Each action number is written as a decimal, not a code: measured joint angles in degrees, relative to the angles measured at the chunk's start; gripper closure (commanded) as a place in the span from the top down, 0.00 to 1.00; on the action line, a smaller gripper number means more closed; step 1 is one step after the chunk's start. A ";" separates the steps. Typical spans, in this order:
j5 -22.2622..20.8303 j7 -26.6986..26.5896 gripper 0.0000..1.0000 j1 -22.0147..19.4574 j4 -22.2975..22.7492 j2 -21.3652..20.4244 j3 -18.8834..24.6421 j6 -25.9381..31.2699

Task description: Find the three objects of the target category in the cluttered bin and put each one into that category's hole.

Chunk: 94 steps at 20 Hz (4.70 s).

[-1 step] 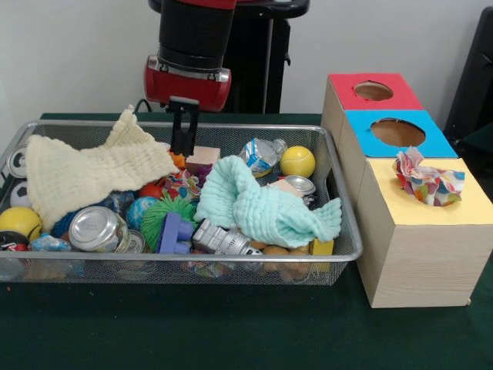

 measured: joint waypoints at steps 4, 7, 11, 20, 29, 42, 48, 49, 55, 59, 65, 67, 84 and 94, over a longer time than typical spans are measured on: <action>0.00 0.00 1.00 0.01 -0.01 0.54 -0.02 0.00; 0.00 0.00 1.00 0.27 0.00 1.08 -0.29 0.00; 0.01 0.00 1.00 0.60 -0.01 1.57 -0.52 -0.01; 0.02 0.00 1.00 2.32 -0.02 3.83 -1.70 -0.01; 0.02 0.00 1.00 3.15 0.00 5.95 -3.74 -0.04; 0.04 0.00 1.00 2.22 -0.01 6.67 -4.07 -0.04; 0.04 0.00 1.00 2.20 -0.02 7.56 -4.07 -0.04; 0.04 0.00 1.00 2.17 -0.07 7.95 -4.08 -0.05; 0.05 0.00 1.00 2.10 -0.33 9.40 -4.07 -0.19; 0.06 0.00 1.00 2.00 -0.63 10.88 -4.08 -1.32; 0.06 0.00 1.00 1.93 -0.65 10.77 -4.07 -1.76; 0.05 0.00 1.00 1.94 -0.65 10.41 -4.07 -1.76; 0.02 0.00 1.00 1.81 -1.29 1.63 -3.94 1.59; 0.01 0.00 1.00 -0.15 -1.35 3.86 -3.57 1.11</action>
